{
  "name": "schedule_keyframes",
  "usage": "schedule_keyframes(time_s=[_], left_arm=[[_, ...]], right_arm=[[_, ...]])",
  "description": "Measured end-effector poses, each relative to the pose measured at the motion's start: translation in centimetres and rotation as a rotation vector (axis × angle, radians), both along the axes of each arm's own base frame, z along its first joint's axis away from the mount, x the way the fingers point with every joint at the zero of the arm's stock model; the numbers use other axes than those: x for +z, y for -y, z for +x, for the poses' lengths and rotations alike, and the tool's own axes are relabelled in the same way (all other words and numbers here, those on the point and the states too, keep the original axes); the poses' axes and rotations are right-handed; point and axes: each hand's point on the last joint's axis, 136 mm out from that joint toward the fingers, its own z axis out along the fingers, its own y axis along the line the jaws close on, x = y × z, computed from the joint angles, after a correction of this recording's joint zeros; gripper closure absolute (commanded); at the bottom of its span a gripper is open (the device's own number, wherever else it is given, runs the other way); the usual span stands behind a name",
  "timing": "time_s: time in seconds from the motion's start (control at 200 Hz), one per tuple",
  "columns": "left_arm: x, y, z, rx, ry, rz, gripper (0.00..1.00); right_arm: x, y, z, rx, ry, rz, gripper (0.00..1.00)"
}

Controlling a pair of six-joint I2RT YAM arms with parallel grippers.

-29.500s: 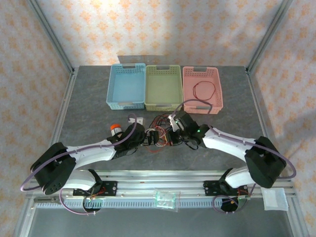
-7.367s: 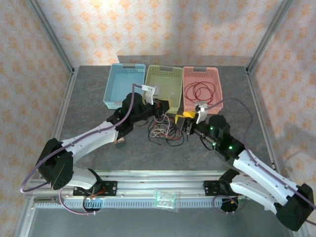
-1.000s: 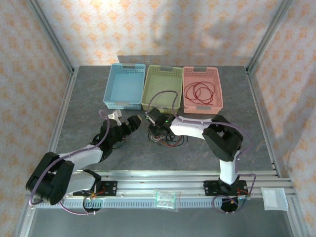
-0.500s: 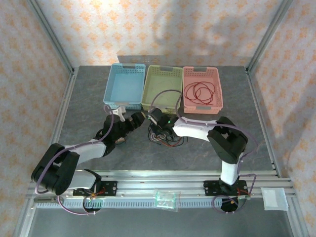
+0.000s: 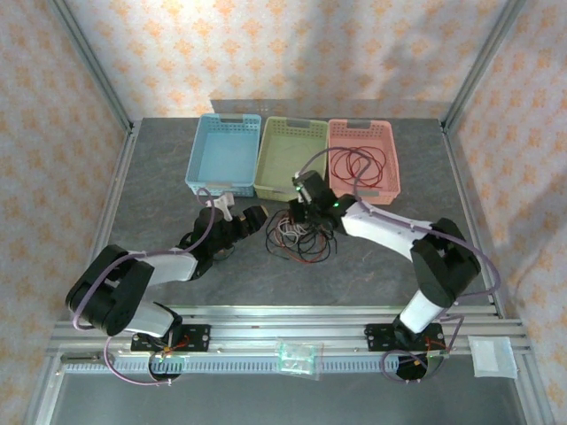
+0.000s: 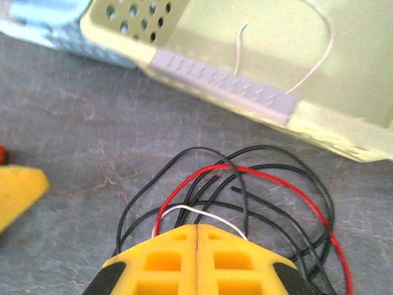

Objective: Untangle the cables

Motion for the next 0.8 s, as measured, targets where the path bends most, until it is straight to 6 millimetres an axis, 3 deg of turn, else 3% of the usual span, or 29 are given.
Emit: schedule_keyframes(time_s=[0.335,0.626,0.801], left_arm=[[2.3,4.6,-0.6,-0.17,0.091,-0.06,0.22],[3.5,7.0,-1.5,-0.29,0.138,-0.138,0.24],[3.9,8.6,-1.8,-0.354,0.139,-0.188,0.43]], right_arm=[[3.0,0.8,0.2,-0.009,-0.009,0.141,1.0],[2.8,0.9,0.1,-0.021,-0.019,0.146,1.0],[2.8,0.9,0.0,-0.026,-0.023,0.151,1.0]])
